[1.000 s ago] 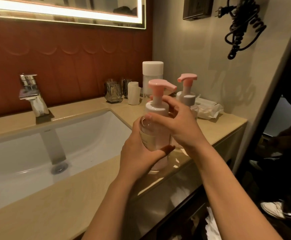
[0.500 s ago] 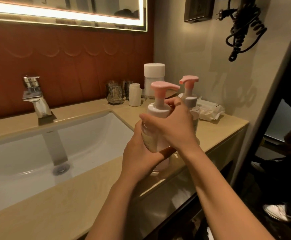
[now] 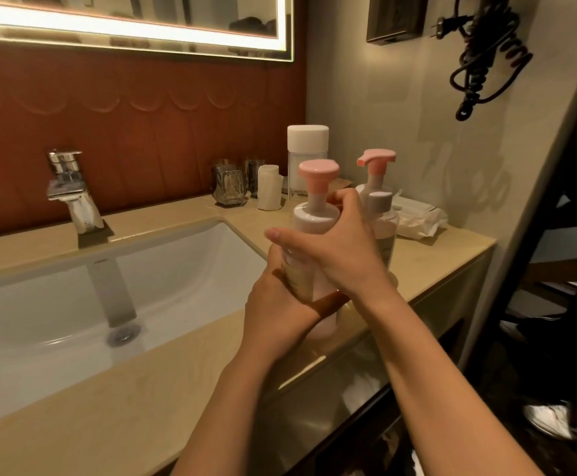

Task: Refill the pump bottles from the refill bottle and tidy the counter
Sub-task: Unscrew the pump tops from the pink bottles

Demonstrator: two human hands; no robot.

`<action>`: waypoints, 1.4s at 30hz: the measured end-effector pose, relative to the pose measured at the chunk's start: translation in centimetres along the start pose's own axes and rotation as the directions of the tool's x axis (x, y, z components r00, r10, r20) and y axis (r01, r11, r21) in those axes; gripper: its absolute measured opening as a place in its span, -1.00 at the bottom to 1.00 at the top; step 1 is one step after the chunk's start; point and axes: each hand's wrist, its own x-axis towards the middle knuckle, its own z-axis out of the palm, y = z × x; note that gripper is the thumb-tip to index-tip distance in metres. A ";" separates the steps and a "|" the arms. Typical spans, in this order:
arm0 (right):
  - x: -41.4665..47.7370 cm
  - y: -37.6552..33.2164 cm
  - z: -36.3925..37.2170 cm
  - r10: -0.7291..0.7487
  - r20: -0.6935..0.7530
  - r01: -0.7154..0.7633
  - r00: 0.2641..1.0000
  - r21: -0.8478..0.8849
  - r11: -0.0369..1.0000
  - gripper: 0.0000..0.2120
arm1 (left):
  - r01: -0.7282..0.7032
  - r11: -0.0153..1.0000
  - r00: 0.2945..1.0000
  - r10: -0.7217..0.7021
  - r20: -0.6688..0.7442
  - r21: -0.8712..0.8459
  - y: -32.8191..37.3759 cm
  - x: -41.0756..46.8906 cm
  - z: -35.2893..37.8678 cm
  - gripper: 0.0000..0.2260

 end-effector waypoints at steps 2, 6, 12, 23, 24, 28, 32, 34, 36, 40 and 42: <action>-0.1 0.1 0.3 -0.022 -0.087 0.017 0.996 -0.052 0.998 -0.32 | -0.030 0.999 0.999 0.029 0.030 0.037 -0.1 -0.1 -0.3 -0.19; -0.2 0.3 -0.1 -0.059 -0.088 0.058 0.994 -0.011 0.998 -0.46 | -0.049 0.999 0.998 0.048 0.046 0.010 -0.3 0.0 -0.5 -0.15; 0.1 0.3 -2.7 -0.043 0.295 -0.051 0.954 0.304 0.951 -0.56 | -0.077 0.997 0.995 0.077 0.058 -0.008 -0.7 -0.1 -0.6 -0.20; -0.3 0.2 0.5 -0.094 -0.098 0.096 0.991 0.011 0.995 -0.37 | -0.052 0.998 0.998 0.051 0.028 0.029 -0.5 0.1 -0.2 -0.18; -0.3 0.3 0.6 -0.105 -0.127 0.107 0.986 0.010 0.994 -0.41 | -0.060 0.998 0.998 0.058 0.033 0.032 -0.5 0.1 -0.3 -0.19; -0.2 0.3 -0.8 -0.116 -0.012 0.116 0.993 0.095 0.989 -0.57 | -0.077 0.997 0.996 0.077 0.047 -0.010 -0.8 0.0 -0.5 -0.15; 0.3 -0.4 -2.9 -0.084 0.286 0.058 0.955 0.098 0.993 -0.51 | -0.070 0.997 0.995 0.071 0.069 -0.018 -0.4 -0.2 -0.7 -0.17; 0.5 -0.5 -3.0 -0.077 0.290 0.062 0.954 0.059 0.996 -0.47 | -0.061 0.998 0.996 0.062 0.066 -0.018 -0.5 -0.1 -0.7 -0.13; 0.5 -0.4 -2.4 -0.080 0.213 0.074 0.974 0.035 0.997 -0.42 | -0.059 0.998 0.996 0.060 0.066 -0.018 -0.4 0.0 -0.6 -0.12; 0.4 -0.3 -1.8 -0.128 0.027 0.127 0.991 0.019 0.992 -0.31 | -0.072 0.997 0.995 0.073 0.064 -0.027 -0.2 0.0 -0.6 -0.15; 0.4 -0.5 -2.0 -0.182 0.006 0.182 0.983 0.021 0.983 -0.28 | -0.072 0.996 0.995 0.076 0.059 -0.053 -0.3 -0.1 -0.6 -0.15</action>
